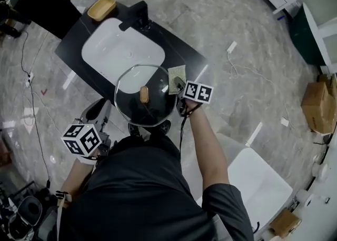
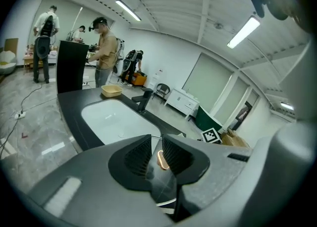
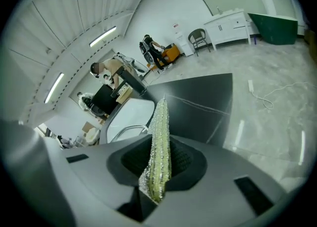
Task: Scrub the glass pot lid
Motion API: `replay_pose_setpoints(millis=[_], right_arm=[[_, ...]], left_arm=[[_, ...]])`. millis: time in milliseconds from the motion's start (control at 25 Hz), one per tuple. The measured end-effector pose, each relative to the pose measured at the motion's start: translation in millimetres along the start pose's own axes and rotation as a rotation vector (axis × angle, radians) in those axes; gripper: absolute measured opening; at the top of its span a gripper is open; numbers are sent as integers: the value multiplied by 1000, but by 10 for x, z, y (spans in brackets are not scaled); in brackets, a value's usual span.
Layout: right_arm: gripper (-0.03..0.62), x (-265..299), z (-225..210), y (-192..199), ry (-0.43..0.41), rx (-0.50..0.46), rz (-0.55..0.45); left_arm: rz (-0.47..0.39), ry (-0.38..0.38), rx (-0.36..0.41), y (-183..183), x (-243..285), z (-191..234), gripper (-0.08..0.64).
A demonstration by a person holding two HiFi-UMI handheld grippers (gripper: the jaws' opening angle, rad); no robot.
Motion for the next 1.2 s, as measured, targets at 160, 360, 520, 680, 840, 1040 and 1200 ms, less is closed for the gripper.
replay_pose_setpoints(millis=[160, 360, 520, 680, 840, 1040, 1200], right_arm=[[64, -352, -137, -52, 56, 24, -92], [64, -698, -6, -36, 9, 56, -198], [64, -651, 385, 135, -102, 77, -207], [64, -400, 731, 476, -178, 93, -159], [64, -222, 874, 748, -193, 130, -106], [64, -193, 808, 827, -161, 78, -80], [64, -251, 658, 778, -122, 54, -100]], left_arm=[[25, 86, 32, -37, 203, -228, 71], [43, 146, 31, 12, 330, -398, 71], [41, 143, 14, 15, 292, -362, 71], [18, 95, -1, -1, 162, -165, 71], [-17, 24, -24, -31, -36, 76, 71], [-22, -9, -37, -6, -152, 190, 71], [-2, 26, -21, 18, -69, 104, 71]])
Point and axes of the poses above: the fingertips, and each gripper's own axes: x forward along the fingers, z to its left, y out of its underside, the point moved 8 cm from there along -x, backward along the fingers, and after that the axes turned 14 degrees about -z, right-handed, at the moved point
